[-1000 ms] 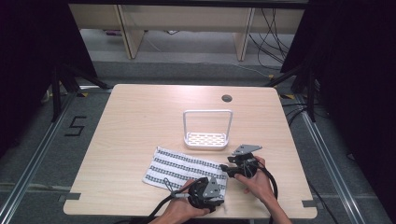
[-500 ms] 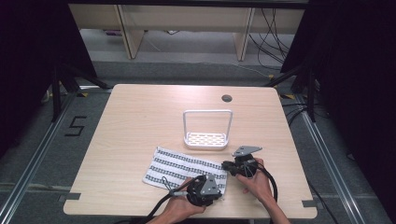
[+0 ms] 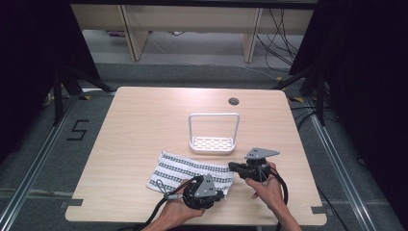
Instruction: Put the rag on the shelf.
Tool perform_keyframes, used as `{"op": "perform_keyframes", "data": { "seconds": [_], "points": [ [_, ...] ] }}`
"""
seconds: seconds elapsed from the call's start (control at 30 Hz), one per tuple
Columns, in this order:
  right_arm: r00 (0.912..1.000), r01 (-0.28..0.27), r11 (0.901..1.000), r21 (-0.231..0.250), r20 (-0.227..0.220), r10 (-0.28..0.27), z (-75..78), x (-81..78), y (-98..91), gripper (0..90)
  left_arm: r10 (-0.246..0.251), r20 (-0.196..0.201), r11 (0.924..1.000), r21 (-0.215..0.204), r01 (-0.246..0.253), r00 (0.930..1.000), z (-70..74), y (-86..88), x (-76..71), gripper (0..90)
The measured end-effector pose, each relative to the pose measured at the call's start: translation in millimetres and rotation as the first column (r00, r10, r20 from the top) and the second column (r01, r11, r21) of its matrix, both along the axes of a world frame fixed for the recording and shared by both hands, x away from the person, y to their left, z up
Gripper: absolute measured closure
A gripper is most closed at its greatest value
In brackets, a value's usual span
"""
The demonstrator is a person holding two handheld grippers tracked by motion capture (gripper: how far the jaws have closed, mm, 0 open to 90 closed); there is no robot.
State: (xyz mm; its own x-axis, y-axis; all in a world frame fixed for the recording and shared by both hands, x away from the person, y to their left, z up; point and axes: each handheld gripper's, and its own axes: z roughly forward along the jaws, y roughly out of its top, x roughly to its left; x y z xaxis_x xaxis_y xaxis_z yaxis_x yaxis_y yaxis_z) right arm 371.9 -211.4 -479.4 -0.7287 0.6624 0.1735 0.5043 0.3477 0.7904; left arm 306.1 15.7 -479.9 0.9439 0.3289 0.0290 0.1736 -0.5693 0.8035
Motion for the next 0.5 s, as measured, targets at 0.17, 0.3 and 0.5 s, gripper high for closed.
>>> {"op": "perform_keyframes", "data": {
  "seconds": [0.17,0.3,0.5],
  "points": [
    [0.9996,0.011,0.9999,-0.008,0.027,-0.011,12.9,-3.9,1.9,88.8,0.004,0.008,0.9991,-0.042,-0.004,1.0,14.9,7.6,-0.8,85.0],
    [0.9988,0.011,0.9996,0.025,0.047,-0.012,20.9,-3.5,2.7,88.9,0.024,0.022,0.9965,-0.081,-0.022,0.9995,31.6,19.8,-0.8,85.0],
    [0.9971,0.009,0.9981,0.061,0.075,-0.014,42.6,-3.7,6.0,89.0,0.047,0.048,0.9934,-0.107,-0.042,0.9978,49.1,33.4,1.5,85.0]
  ]
}}
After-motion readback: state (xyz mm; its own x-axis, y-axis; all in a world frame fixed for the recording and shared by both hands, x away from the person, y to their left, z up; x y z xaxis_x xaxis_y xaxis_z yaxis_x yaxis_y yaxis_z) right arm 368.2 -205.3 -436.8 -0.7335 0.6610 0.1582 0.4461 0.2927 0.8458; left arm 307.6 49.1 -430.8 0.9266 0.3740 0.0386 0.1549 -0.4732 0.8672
